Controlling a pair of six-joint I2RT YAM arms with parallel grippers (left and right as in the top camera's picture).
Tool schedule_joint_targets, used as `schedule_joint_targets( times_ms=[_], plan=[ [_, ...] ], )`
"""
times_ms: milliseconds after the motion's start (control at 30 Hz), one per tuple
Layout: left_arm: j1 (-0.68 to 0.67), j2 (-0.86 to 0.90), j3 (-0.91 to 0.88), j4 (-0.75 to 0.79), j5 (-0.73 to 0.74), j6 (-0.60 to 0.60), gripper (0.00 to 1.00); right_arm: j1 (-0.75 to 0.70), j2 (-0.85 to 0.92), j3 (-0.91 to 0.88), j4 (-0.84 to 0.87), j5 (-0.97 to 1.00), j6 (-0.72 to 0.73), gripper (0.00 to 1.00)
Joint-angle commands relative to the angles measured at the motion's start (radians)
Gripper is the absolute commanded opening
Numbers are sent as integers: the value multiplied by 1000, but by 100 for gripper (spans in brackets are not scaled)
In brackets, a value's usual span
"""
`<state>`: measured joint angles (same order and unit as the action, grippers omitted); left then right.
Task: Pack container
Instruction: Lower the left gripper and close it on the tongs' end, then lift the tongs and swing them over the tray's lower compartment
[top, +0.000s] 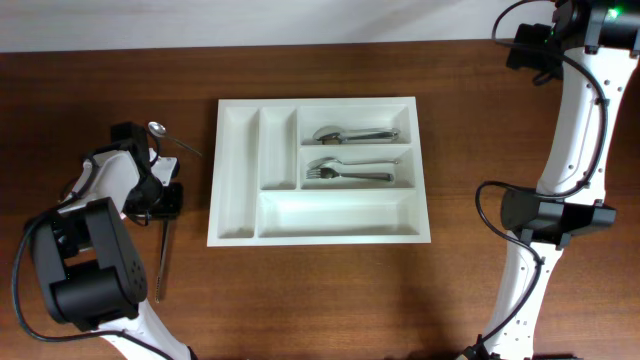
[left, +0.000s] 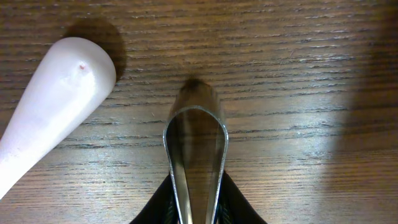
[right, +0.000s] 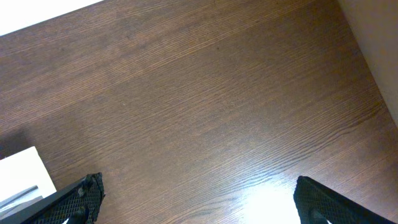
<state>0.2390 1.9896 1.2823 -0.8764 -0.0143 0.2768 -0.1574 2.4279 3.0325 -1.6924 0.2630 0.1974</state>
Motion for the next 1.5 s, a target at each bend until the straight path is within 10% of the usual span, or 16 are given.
schedule_joint_targets(
  times_ms=[0,1467],
  plan=[
    [0,57,-23,-30,45,1,2,-1,-41,14,-6,-2,-6,99],
    [-101,56,696,-447,205,70,2,-1,-41,14,-6,-2,-6,99]
  ],
)
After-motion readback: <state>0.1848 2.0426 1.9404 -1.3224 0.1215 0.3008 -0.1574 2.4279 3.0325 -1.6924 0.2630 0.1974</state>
